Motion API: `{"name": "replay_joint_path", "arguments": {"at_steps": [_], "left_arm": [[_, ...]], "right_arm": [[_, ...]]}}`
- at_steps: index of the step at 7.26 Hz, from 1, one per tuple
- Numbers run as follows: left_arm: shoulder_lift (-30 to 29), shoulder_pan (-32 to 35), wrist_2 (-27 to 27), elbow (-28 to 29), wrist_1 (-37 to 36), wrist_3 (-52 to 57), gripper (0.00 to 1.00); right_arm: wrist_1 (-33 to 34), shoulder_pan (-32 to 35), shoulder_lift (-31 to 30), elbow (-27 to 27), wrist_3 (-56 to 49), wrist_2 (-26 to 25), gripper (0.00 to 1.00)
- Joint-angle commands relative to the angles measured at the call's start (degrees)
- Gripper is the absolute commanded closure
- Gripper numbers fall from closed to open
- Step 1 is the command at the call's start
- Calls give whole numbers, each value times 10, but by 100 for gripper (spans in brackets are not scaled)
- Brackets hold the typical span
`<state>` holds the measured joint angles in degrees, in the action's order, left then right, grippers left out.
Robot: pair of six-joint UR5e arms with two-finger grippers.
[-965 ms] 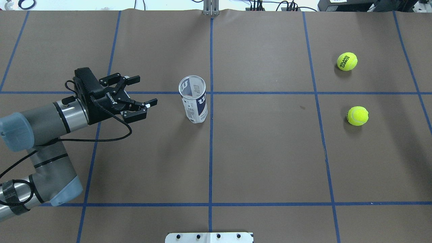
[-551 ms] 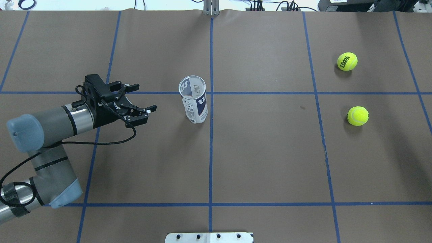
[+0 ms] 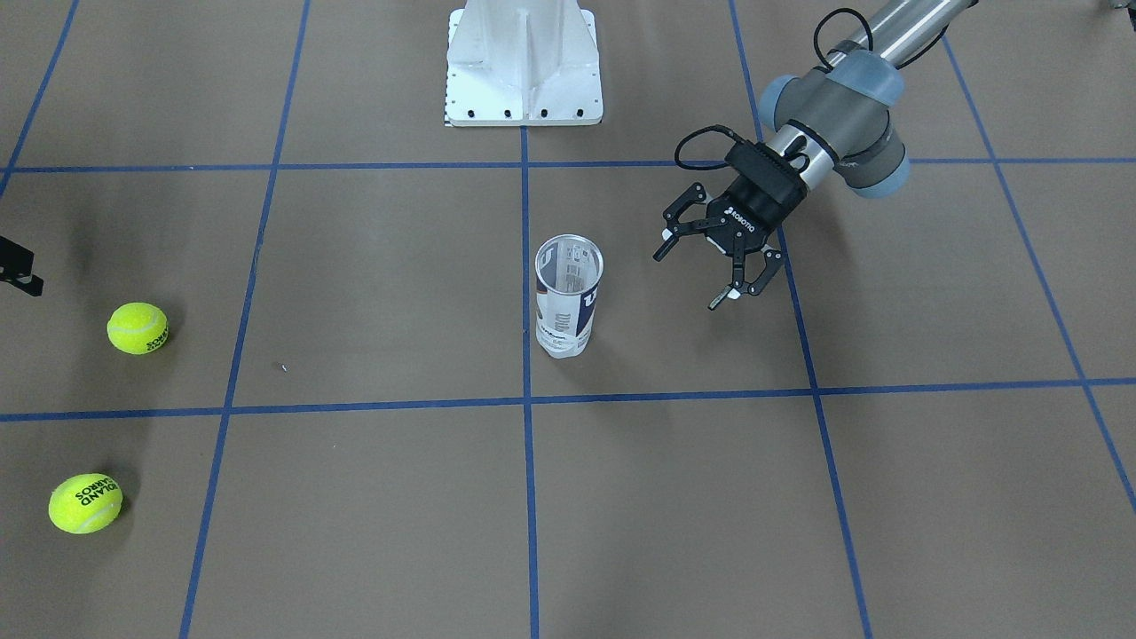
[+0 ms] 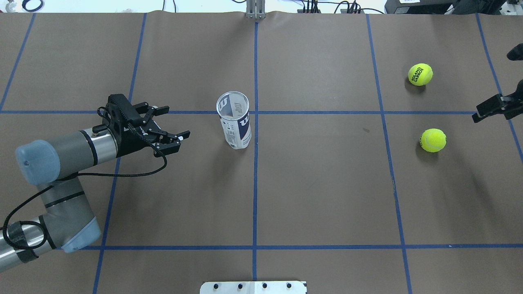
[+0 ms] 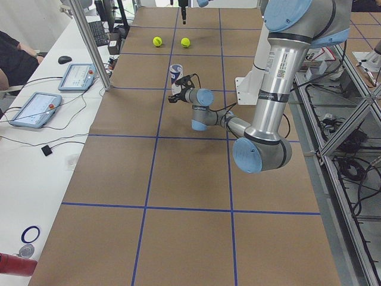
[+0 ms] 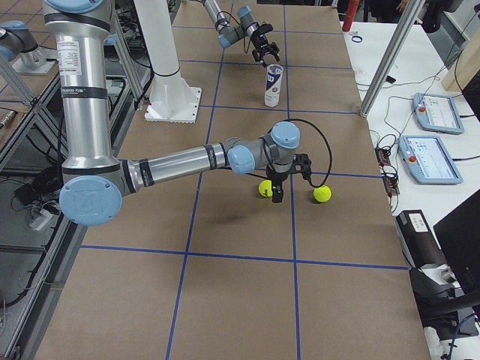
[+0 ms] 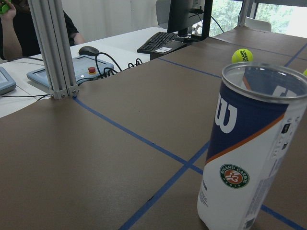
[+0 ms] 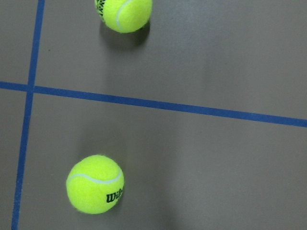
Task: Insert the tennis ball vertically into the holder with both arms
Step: 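Reach the right gripper down to the nearer yellow tennis ball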
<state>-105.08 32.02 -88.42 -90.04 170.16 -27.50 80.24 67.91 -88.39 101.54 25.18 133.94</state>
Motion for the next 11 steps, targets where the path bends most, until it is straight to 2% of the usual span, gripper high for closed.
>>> {"name": "replay_joint_path", "arguments": {"at_steps": [1, 3, 5, 8, 10, 11], "left_arm": [[0, -4, 0, 3, 2, 1, 1], [1, -4, 0, 4, 2, 1, 1], [1, -4, 0, 5, 1, 1, 1], [0, -4, 0, 7, 3, 2, 1], [0, -4, -1, 7, 3, 2, 1], [0, -4, -1, 7, 3, 2, 1]], "right_arm": [[-49, -60, 6, -3, 78, -12, 1], [-49, -93, 38, -30, 88, -36, 1], [-49, -114, 45, -47, 87, -73, 1], [-51, -130, 67, -98, 82, -88, 1], [-50, -133, 68, -102, 82, -90, 2], [-49, -134, 78, -105, 86, -90, 19]]}}
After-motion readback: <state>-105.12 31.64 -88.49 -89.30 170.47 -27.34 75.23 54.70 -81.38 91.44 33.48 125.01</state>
